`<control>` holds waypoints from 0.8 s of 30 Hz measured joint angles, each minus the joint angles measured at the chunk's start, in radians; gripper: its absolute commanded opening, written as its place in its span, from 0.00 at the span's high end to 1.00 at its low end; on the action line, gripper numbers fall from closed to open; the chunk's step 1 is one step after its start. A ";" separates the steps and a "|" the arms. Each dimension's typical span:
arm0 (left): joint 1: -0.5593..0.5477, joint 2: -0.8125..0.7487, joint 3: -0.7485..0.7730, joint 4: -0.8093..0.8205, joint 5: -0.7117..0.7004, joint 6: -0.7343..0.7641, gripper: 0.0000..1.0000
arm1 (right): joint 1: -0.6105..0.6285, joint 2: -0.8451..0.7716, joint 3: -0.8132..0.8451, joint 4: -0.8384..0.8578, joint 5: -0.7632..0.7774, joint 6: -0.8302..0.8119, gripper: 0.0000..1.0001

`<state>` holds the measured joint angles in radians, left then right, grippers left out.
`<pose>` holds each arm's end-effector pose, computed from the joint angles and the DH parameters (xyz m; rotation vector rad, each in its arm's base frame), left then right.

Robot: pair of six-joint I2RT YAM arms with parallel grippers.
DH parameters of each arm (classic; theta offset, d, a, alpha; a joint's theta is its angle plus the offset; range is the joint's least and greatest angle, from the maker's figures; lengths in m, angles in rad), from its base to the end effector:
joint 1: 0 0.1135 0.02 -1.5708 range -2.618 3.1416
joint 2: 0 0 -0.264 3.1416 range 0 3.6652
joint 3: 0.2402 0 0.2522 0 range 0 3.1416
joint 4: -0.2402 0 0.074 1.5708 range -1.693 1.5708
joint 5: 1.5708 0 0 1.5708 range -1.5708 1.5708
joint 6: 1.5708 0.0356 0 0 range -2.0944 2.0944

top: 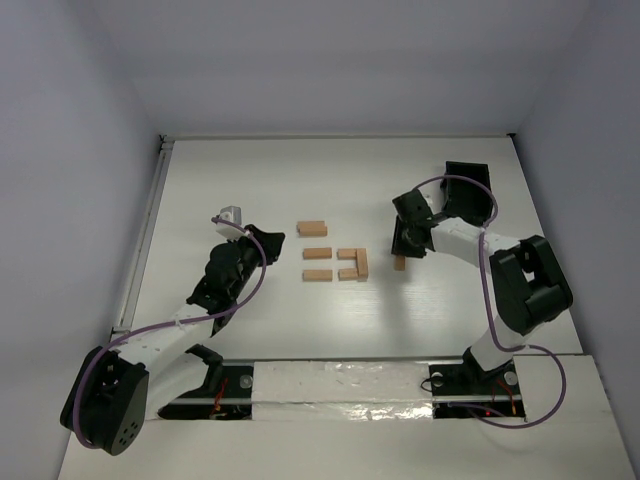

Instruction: Build the wood block tower

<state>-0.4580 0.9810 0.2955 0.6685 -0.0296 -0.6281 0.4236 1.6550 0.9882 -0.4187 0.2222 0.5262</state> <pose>0.1891 -0.0921 0.2224 -0.1640 1.6411 -0.8169 0.2972 0.1254 0.1760 0.2059 2.6039 0.0365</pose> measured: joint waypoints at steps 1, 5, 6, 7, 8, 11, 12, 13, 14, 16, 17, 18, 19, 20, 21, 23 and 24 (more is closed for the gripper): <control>0.000 0.000 0.000 0.000 0.000 0.000 0.88 | 0.000 0.006 0.002 0.000 -0.002 0.000 0.59; 0.000 0.000 0.000 0.000 0.000 0.000 0.88 | 0.000 0.029 0.006 0.000 -0.010 -0.006 0.66; 0.000 0.000 0.000 0.000 0.000 0.000 0.88 | 0.000 0.029 0.006 0.001 -0.011 -0.006 0.68; 0.000 0.000 0.000 0.000 0.000 0.000 0.88 | 0.000 0.029 0.007 0.001 -0.012 -0.007 0.70; 0.000 0.000 0.000 0.000 0.000 0.000 0.88 | 0.000 0.029 0.007 0.001 -0.013 -0.007 0.71; 0.000 0.000 0.000 0.000 0.000 0.000 0.88 | 0.000 0.029 0.007 0.003 -0.016 -0.007 0.72; 0.000 0.000 0.000 0.000 -0.001 0.000 0.88 | 0.000 0.029 0.007 0.004 -0.017 -0.007 0.72; 0.000 0.000 0.000 0.000 -0.001 0.000 0.88 | 0.000 0.029 0.007 0.006 -0.018 -0.007 0.72; 0.000 0.000 0.000 0.000 -0.001 0.000 0.88 | 0.000 0.029 0.007 0.009 -0.019 -0.007 0.72; 0.000 0.000 0.001 0.000 -0.001 0.000 0.88 | 0.000 0.027 0.007 0.008 -0.020 -0.007 0.72; 0.000 0.000 0.001 0.000 -0.001 0.001 0.88 | 0.000 0.023 0.007 0.008 -0.020 -0.008 0.73; 0.000 0.000 0.001 0.000 -0.001 0.000 0.88 | 0.000 0.017 0.007 0.008 -0.020 -0.009 0.73; 0.000 0.000 0.001 0.000 -0.001 0.000 0.88 | 0.000 0.006 0.007 0.007 -0.021 -0.011 0.73; 0.000 0.000 0.001 0.000 -0.001 0.001 0.88 | 0.000 -0.002 0.007 0.006 -0.022 -0.011 0.73; 0.000 0.000 0.001 0.000 -0.001 0.001 0.88 | 0.000 -0.030 0.007 0.002 -0.024 -0.014 0.73; 0.000 0.000 0.001 0.000 -0.001 0.001 0.88 | 0.000 -0.074 0.008 -0.002 -0.036 -0.018 0.74; 0.000 0.000 0.001 0.000 -0.002 0.001 0.88 | 0.000 -0.102 0.010 -0.005 -0.045 -0.018 0.74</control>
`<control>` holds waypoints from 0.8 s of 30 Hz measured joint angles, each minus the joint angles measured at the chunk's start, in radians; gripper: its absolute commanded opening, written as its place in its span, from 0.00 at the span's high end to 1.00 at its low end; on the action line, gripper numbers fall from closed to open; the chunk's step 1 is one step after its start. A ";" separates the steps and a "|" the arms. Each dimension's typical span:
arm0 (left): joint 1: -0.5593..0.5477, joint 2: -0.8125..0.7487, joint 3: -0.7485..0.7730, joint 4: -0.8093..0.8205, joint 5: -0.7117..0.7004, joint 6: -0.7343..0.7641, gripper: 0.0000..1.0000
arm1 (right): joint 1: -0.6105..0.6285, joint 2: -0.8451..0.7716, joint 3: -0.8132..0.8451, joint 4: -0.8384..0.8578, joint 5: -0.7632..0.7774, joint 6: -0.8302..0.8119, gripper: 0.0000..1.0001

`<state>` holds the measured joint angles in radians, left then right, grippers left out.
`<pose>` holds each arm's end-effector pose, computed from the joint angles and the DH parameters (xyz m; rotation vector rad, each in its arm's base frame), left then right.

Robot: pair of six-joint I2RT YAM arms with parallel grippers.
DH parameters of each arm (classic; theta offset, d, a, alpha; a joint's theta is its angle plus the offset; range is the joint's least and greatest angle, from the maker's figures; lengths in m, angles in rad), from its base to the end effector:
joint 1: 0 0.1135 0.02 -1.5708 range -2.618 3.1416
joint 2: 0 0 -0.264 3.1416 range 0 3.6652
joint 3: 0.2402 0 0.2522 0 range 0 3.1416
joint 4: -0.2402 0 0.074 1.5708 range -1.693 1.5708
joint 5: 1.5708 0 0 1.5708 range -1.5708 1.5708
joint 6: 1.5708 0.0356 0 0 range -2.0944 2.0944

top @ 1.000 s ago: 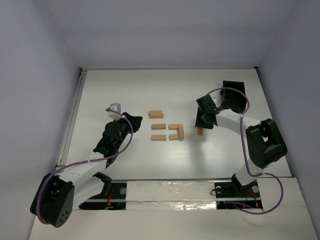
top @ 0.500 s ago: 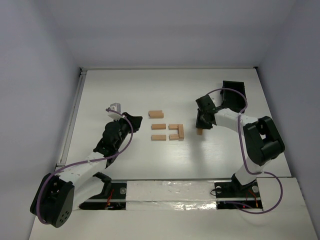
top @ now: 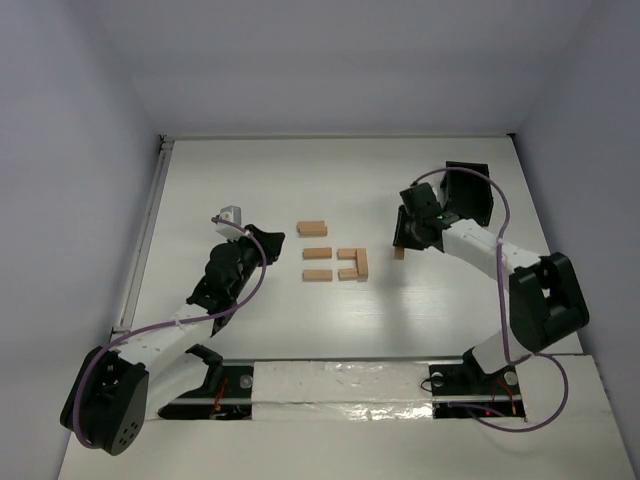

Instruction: Build the wood block tower

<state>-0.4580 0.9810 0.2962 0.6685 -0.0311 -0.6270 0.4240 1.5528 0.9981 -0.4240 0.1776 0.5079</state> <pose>0.1892 -0.0920 0.2226 -0.1642 1.6401 -0.8152 0.2905 0.1242 0.2090 0.1749 2.5267 0.1456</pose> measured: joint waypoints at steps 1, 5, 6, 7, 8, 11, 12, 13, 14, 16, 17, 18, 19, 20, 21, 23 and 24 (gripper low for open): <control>0.000 0.000 0.000 0.000 0.000 0.000 0.88 | 0.002 -0.022 0.003 -0.002 -0.008 0.000 0.74; 0.000 0.001 0.000 0.000 0.000 0.000 0.88 | 0.039 -0.092 0.026 -0.002 -0.046 0.008 0.73; 0.000 0.002 0.000 0.000 0.000 0.000 0.88 | 0.060 -0.096 0.037 -0.003 -0.050 0.013 0.73; 0.000 0.005 0.000 0.000 -0.001 0.000 0.88 | 0.083 -0.093 0.051 -0.003 -0.052 0.016 0.72; 0.000 0.006 0.000 0.000 -0.002 0.000 0.88 | 0.108 -0.088 0.063 -0.002 -0.055 0.020 0.72; 0.000 0.008 0.000 0.000 -0.005 0.001 0.88 | 0.187 -0.054 0.100 -0.003 -0.062 0.037 0.72; 0.000 0.008 0.000 0.000 -0.006 0.002 0.88 | 0.212 -0.039 0.112 -0.002 -0.066 0.043 0.72; 0.000 0.008 0.000 0.000 -0.008 0.002 0.88 | 0.238 -0.021 0.125 -0.003 -0.066 0.048 0.72; 0.000 0.008 0.000 0.000 -0.009 0.002 0.88 | 0.260 -0.002 0.139 -0.003 -0.067 0.054 0.72; 0.000 0.008 0.000 -0.001 -0.011 0.005 0.88 | 0.296 0.041 0.166 -0.002 -0.068 0.064 0.72; 0.000 0.008 0.000 0.000 -0.012 0.005 0.88 | 0.312 0.062 0.177 -0.002 -0.069 0.068 0.72; 0.000 0.008 0.000 -0.001 -0.012 0.006 0.88 | 0.325 0.081 0.187 -0.002 -0.070 0.073 0.72; 0.000 0.008 0.000 -0.001 -0.013 0.006 0.88 | 0.337 0.100 0.193 -0.002 -0.071 0.077 0.72; 0.000 0.008 0.000 -0.001 -0.014 0.006 0.88 | 0.344 0.113 0.197 -0.003 -0.071 0.080 0.72; 0.000 0.008 0.001 -0.001 -0.015 0.006 0.88 | 0.351 0.125 0.201 -0.003 -0.070 0.084 0.72; 0.000 0.008 0.001 -0.001 -0.014 0.006 0.88 | 0.364 0.150 0.212 -0.003 -0.069 0.091 0.71; 0.000 0.008 0.001 -0.001 -0.015 0.006 0.88 | 0.366 0.161 0.218 -0.003 -0.069 0.095 0.71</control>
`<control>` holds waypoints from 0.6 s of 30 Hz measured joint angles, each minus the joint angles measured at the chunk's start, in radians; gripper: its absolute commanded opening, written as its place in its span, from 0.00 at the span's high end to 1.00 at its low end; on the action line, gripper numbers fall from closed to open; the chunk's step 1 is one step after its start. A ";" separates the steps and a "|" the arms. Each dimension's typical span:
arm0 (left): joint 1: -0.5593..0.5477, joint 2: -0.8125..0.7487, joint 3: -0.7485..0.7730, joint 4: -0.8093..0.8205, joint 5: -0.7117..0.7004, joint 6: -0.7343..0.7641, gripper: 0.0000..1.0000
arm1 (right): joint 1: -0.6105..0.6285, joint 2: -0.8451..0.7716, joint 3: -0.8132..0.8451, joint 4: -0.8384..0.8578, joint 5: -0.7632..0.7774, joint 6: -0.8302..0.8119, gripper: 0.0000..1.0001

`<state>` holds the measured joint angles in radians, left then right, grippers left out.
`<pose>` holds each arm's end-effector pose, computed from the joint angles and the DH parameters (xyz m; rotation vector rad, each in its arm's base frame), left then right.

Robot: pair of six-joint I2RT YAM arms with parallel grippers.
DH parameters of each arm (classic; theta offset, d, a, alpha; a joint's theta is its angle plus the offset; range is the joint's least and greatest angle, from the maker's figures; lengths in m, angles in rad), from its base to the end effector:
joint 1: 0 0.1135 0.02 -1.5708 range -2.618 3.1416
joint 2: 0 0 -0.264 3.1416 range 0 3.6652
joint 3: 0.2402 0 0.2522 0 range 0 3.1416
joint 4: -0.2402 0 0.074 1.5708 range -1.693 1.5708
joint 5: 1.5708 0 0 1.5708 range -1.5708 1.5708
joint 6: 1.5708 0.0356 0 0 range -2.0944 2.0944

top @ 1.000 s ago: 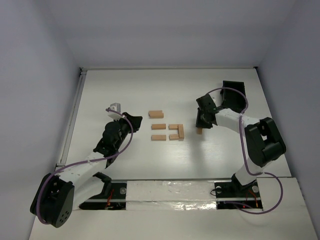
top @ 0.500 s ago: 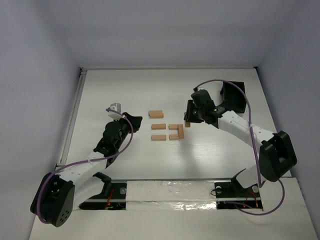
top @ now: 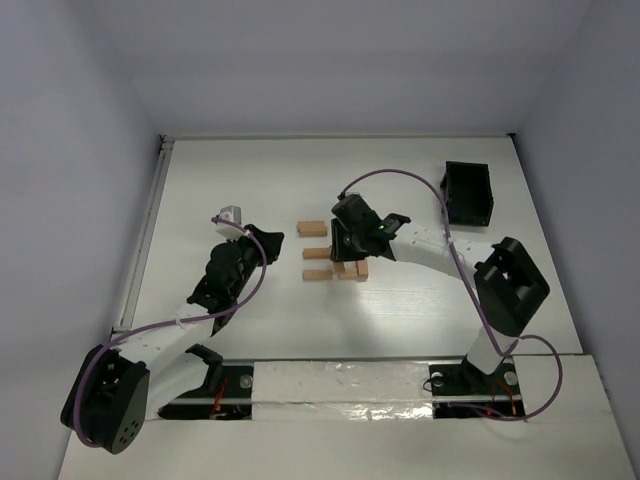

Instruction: Build the wood block tower

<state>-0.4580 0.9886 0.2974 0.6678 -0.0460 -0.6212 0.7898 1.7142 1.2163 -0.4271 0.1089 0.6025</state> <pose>0.1903 -0.0920 0.2215 -0.1717 1.6441 -0.7968 0.2614 0.2582 0.2232 -0.1917 2.5370 0.4394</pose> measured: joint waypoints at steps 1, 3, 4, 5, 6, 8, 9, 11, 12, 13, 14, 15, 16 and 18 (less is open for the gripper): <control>0.000 0.000 0.000 0.000 0.000 0.000 0.88 | 0.005 0.010 0.005 0.000 0.001 0.003 0.71; 0.000 0.000 0.000 0.000 0.000 0.000 0.88 | 0.009 0.024 0.013 -0.001 0.007 0.008 0.71; 0.000 0.000 0.000 0.000 0.000 0.000 0.88 | 0.010 0.031 0.017 -0.001 0.010 0.009 0.71; 0.000 0.000 0.000 0.000 0.000 0.000 0.88 | 0.010 0.037 0.020 -0.001 0.011 0.013 0.71; 0.000 0.000 0.001 0.000 0.000 0.000 0.88 | 0.010 0.042 0.022 -0.001 0.013 0.016 0.71; 0.000 0.000 0.001 0.000 0.000 0.000 0.88 | 0.010 0.052 0.025 -0.001 0.018 0.021 0.71; 0.000 0.000 0.001 0.000 0.000 0.000 0.88 | 0.010 0.056 0.027 -0.002 0.024 0.024 0.71; 0.000 0.000 0.001 0.000 0.001 0.000 0.88 | 0.010 0.065 0.029 -0.005 0.035 0.032 0.71; 0.000 0.000 0.001 0.000 0.001 0.000 0.88 | 0.010 0.069 0.030 -0.009 0.041 0.035 0.71; 0.000 0.000 0.001 0.000 0.001 0.000 0.88 | 0.010 0.072 0.031 -0.012 0.045 0.042 0.71; 0.000 0.000 0.001 0.000 0.001 0.000 0.88 | 0.010 0.074 0.031 -0.014 0.052 0.046 0.71; 0.000 0.000 0.001 0.000 0.001 0.000 0.88 | 0.010 0.076 0.031 -0.017 0.059 0.051 0.71; 0.000 0.000 0.001 0.000 0.000 0.000 0.88 | 0.011 0.076 0.032 -0.023 0.069 0.057 0.71; 0.000 0.001 0.001 0.000 -0.002 0.000 0.88 | 0.013 0.076 0.042 -0.041 0.091 0.067 0.71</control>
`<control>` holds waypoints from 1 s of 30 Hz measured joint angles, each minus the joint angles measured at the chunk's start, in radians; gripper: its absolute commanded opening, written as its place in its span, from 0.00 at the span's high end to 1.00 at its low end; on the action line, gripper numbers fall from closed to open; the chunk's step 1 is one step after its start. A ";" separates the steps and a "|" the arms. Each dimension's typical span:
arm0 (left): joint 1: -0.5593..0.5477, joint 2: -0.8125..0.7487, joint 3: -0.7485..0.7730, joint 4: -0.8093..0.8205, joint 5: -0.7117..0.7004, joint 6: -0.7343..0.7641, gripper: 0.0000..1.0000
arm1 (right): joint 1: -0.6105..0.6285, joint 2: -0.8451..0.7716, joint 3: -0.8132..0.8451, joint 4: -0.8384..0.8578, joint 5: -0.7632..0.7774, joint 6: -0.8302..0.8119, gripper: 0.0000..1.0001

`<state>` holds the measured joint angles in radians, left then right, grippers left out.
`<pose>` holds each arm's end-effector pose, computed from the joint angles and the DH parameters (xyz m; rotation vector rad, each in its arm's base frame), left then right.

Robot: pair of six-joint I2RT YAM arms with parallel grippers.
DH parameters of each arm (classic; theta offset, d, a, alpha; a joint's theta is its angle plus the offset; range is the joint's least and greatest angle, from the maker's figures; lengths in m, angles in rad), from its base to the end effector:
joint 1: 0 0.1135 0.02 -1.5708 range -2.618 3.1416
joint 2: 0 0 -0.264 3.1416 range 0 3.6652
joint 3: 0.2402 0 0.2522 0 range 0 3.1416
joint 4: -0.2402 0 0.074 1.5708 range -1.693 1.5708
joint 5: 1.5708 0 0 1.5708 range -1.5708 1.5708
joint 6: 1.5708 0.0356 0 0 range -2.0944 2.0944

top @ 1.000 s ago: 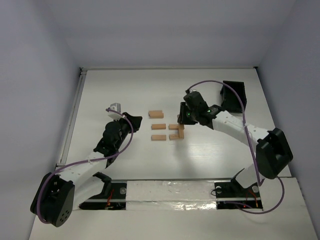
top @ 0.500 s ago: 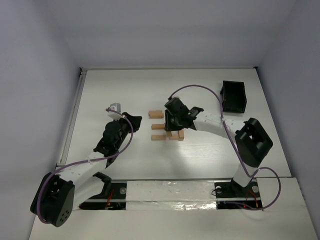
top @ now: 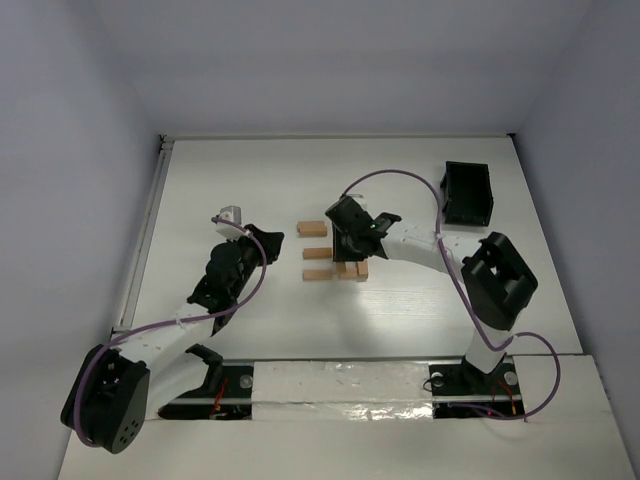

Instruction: Build the wood block tower

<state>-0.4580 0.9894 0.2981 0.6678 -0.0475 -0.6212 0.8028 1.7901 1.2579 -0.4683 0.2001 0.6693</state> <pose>0.1905 -0.0920 0.2216 -0.1729 1.6439 -0.7956 0.2675 0.2668 0.2069 -0.0960 2.5701 0.3147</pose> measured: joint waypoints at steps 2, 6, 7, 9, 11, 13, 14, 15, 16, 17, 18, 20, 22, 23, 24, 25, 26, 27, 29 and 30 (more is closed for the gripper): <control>0.000 0.006 0.003 0.000 -0.002 0.000 0.88 | 0.007 0.000 0.016 -0.020 0.026 0.016 0.71; 0.000 0.015 0.008 -0.001 -0.009 0.000 0.87 | 0.028 0.000 0.052 -0.048 0.061 0.045 0.71; 0.000 0.014 0.008 -0.002 -0.012 0.000 0.87 | 0.032 0.001 0.060 -0.053 0.069 0.055 0.71; 0.000 0.006 0.008 -0.008 -0.025 0.000 0.87 | 0.039 0.004 0.069 -0.064 0.082 0.071 0.71; 0.000 -0.019 0.007 -0.016 -0.041 -0.001 0.87 | 0.044 0.010 0.073 -0.077 0.094 0.089 0.71; 0.000 -0.050 0.007 -0.014 -0.054 -0.001 0.87 | 0.044 0.024 0.077 -0.090 0.103 0.103 0.71; 0.000 -0.062 0.007 -0.011 -0.059 -0.001 0.87 | 0.044 0.033 0.077 -0.094 0.106 0.111 0.71; 0.000 -0.068 0.007 -0.006 -0.062 -0.001 0.87 | 0.044 0.042 0.077 -0.099 0.108 0.118 0.71; 0.000 -0.069 0.007 -0.003 -0.064 -0.001 0.87 | 0.044 0.052 0.077 -0.103 0.109 0.123 0.71; 0.000 -0.066 0.007 -0.003 -0.066 -0.001 0.87 | 0.044 0.061 0.077 -0.108 0.110 0.128 0.71; 0.000 -0.061 0.007 -0.003 -0.066 -0.001 0.87 | 0.044 0.070 0.078 -0.112 0.111 0.134 0.71; 0.000 -0.048 0.007 -0.004 -0.066 -0.001 0.87 | 0.044 0.082 0.079 -0.119 0.111 0.142 0.70; 0.000 -0.041 0.007 -0.007 -0.066 -0.001 0.87 | 0.044 0.084 0.079 -0.126 0.111 0.148 0.70; 0.000 -0.040 0.007 -0.007 -0.066 -0.001 0.87 | 0.044 0.084 0.079 -0.127 0.111 0.150 0.70; 0.000 -0.040 0.007 -0.006 -0.065 -0.001 0.87 | 0.044 0.085 0.083 -0.129 0.111 0.151 0.70; 0.000 -0.040 0.007 -0.006 -0.065 -0.001 0.87 | 0.044 0.085 0.087 -0.129 0.111 0.151 0.70; 0.000 -0.040 0.007 -0.007 -0.065 -0.001 0.87 | 0.044 0.087 0.091 -0.129 0.111 0.151 0.70; 0.000 -0.040 0.007 -0.006 -0.065 -0.001 0.87 | 0.044 0.089 0.097 -0.130 0.111 0.151 0.70; 0.000 -0.040 0.007 -0.007 -0.065 -0.001 0.87 | 0.044 0.097 0.109 -0.130 0.111 0.151 0.70; 0.000 -0.040 0.007 -0.006 -0.065 -0.001 0.87 | 0.044 0.101 0.113 -0.129 0.111 0.151 0.70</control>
<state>-0.4580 0.9489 0.3054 0.6613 -0.1127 -0.6220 0.8467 1.8912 1.3712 -0.5972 0.3111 0.8200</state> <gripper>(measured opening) 0.131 0.353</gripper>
